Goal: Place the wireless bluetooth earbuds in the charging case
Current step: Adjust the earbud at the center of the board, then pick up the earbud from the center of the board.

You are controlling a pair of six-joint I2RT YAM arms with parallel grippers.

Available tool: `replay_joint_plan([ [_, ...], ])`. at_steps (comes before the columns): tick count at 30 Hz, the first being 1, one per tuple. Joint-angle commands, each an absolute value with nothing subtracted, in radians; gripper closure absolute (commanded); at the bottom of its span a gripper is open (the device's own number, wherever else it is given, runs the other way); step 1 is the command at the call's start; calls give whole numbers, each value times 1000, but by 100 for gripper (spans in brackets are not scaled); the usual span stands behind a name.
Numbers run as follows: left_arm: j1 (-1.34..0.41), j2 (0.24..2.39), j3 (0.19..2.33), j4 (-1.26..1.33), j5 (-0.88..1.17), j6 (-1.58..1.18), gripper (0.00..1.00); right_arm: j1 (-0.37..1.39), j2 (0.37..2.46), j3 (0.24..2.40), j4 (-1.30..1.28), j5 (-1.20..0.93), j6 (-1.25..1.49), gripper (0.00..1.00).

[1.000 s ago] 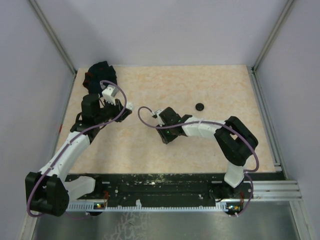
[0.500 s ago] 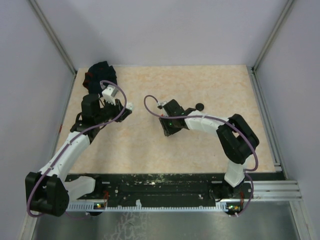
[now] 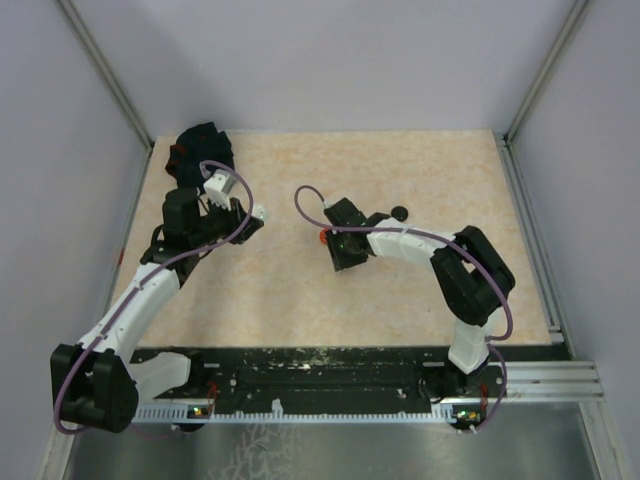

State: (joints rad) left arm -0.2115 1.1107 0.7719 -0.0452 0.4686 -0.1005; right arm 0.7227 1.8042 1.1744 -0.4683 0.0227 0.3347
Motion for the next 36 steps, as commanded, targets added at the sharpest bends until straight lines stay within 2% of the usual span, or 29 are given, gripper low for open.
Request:
replay_joint_plan([
  [1,-206,1097,807,-29,481,-97,100,723,1797,1194,-455,86,385,62],
  [11,-206,1097,806,-31,480,-95,100,723,1851,1220,-423,104,385,62],
  [24,-206,1100,807,-31,483,-95,100,746,1864,1265,-412,0,297,65],
  [36,-206,1100,808,-31,492,-97,100,807,1868,1316,-490,130,248,65],
])
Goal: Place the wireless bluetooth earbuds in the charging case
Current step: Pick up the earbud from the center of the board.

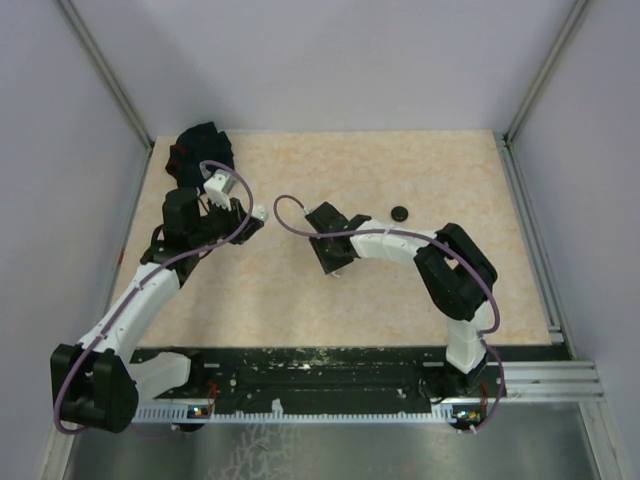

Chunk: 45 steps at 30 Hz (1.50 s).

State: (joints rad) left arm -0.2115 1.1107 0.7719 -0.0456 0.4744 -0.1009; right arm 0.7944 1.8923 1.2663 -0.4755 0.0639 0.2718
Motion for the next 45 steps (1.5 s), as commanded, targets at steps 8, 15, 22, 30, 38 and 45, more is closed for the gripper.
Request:
replay_joint_plan([
  [8,-206,1103,808,-30,499,-100,100,819,1852,1311,-515,158,251,66],
  [15,-206,1100,807,-29,497,-98,100,828,1862,1304,-495,137,280,73],
  [22,-206,1100,808,-29,498,-98,100,833,1880,1304,-509,139,311,76],
  [30,-206,1100,807,-29,500,-100,100,845,1908,1304,-526,157,332,75],
  [38,-206,1102,808,-29,499,-101,100,866,1935,1320,-558,212,340,75],
  [45,-206,1101,807,-29,499,-100,100,870,1953,1322,-558,235,340,75],
])
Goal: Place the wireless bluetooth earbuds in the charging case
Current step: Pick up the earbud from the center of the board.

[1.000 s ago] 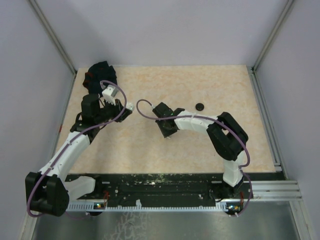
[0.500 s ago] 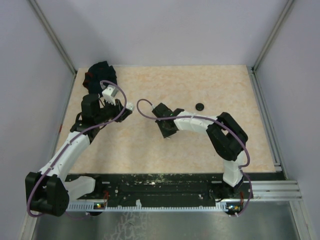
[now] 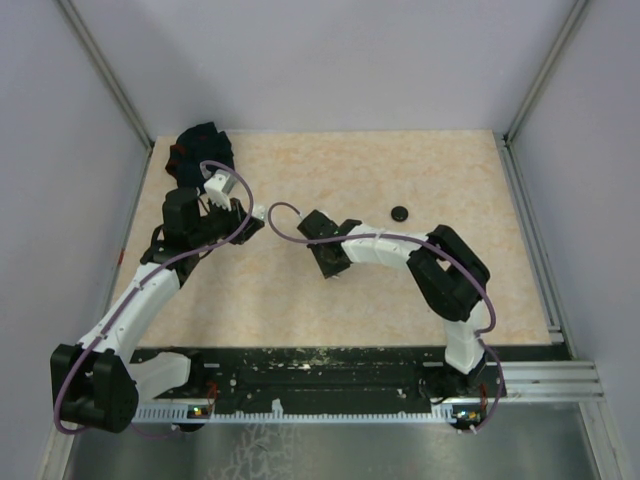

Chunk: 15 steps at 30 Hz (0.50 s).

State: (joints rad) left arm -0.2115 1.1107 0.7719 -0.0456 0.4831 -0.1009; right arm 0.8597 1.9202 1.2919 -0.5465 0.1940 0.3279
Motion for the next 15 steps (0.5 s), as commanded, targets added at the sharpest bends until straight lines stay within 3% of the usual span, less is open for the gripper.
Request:
replay_joint_plan([
  [1,-206,1101,806,-28,499,-100,100,871,1953,1322,-556,236,340,76],
  [6,-206,1099,795,-1,548,-93,100,871,1903,1315,-523,177,312,83],
  [15,-205,1038,722,147,681,-66,100,853,1684,1276,-448,108,264,84],
])
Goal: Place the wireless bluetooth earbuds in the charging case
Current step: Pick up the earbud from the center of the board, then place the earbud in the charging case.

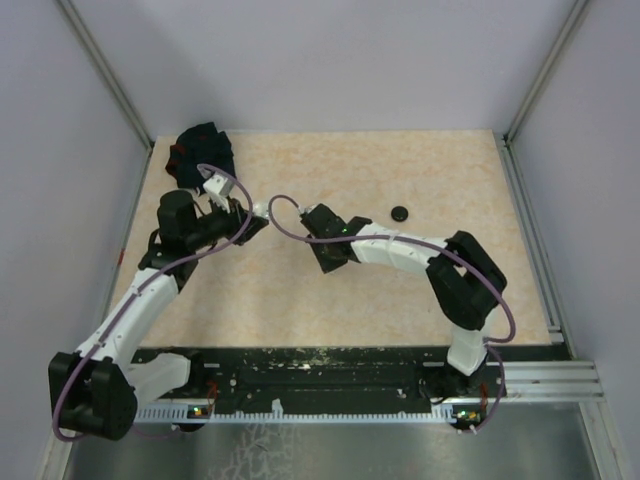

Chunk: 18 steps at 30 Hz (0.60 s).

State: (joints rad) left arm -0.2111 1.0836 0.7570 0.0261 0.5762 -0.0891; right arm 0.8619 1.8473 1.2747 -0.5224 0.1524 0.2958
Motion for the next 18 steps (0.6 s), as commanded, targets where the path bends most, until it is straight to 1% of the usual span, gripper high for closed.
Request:
replay_joint_plan([
  [1,-206,1032,714,167,699,-68,100,846,1664,1272,-437,92,258,85],
  [5,-206,1003,662,277,749,-86,100,827,1532,1256,-403,23,225,85],
  [13,-206,998,574,625,943,-226,100,819,1325,1248,-311,-78,208,85],
  [18,-210,1010,575,731,1035,-253,100,819,1234,1226,-220,-173,198,84],
])
